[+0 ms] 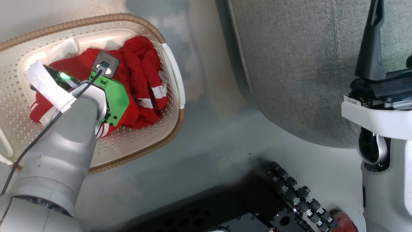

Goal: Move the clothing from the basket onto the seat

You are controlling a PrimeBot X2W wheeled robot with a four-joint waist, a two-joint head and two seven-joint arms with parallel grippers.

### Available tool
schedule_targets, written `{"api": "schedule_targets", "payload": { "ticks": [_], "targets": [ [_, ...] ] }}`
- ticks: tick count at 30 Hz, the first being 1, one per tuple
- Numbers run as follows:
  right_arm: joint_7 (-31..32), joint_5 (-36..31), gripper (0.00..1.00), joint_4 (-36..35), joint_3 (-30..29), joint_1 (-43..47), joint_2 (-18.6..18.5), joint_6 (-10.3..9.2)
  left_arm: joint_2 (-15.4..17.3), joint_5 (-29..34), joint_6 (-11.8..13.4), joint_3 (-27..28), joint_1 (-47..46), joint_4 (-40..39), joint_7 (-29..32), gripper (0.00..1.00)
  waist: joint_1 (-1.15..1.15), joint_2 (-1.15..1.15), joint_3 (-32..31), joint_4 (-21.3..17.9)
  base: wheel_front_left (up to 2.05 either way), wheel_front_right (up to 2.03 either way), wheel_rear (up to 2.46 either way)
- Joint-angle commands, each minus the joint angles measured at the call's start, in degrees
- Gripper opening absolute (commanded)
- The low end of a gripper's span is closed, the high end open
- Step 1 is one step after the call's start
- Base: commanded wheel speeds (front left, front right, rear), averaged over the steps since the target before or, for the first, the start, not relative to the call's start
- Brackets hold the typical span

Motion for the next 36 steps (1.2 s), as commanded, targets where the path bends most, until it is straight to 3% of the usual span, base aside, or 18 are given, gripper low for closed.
{"api": "schedule_targets", "payload": {
  "ticks": [1, 6, 14, 22, 36],
  "targets": [
    [-0.17, 0.02, 1.0, 0.15, 0.0, -0.15, 0.04, -0.02, -0.11, -0.05, 0.62, -0.32, -0.4, 0.21, -0.93, 0.0, 0.0, 0.0, -0.88, 0.84, 0.0, 0.0, 0.0],
    [-0.17, -0.43, 1.0, 0.94, -0.39, -0.12, 0.03, -0.02, -1.02, -0.64, 1.72, -0.3, 1.4, 0.17, -5.66, 0.0, 0.0, 0.0, -3.97, 2.63, 0.0, 0.0, 0.0],
    [-0.17, -2.28, 1.0, 3.12, 0.16, 2.71, -0.01, -0.02, -3.31, -4.93, 3.07, 2.96, 7.84, -3.45, -9.8, 0.0, 0.0, 0.0, -13.87, 7.49, 0.0, 0.0, 0.0],
    [-0.17, -3.73, 1.0, 6.28, 1.22, 7.58, -0.14, -0.03, -3.12, -6.97, 5.42, 9.01, 21.29, -21.42, -9.73, 0.0, 0.0, 0.0, -26.56, 12.71, 0.0, 0.0, 0.0],
    [-0.17, -3.04, 1.0, 12.21, 3.72, 17.27, -0.71, -0.03, -4.41, -5.15, 3.44, 21.55, 40.33, -41.68, -9.75, 0.0, 0.0, 0.0, -45.43, 16.78, 0.0, 0.0, 0.0]
  ]
}}
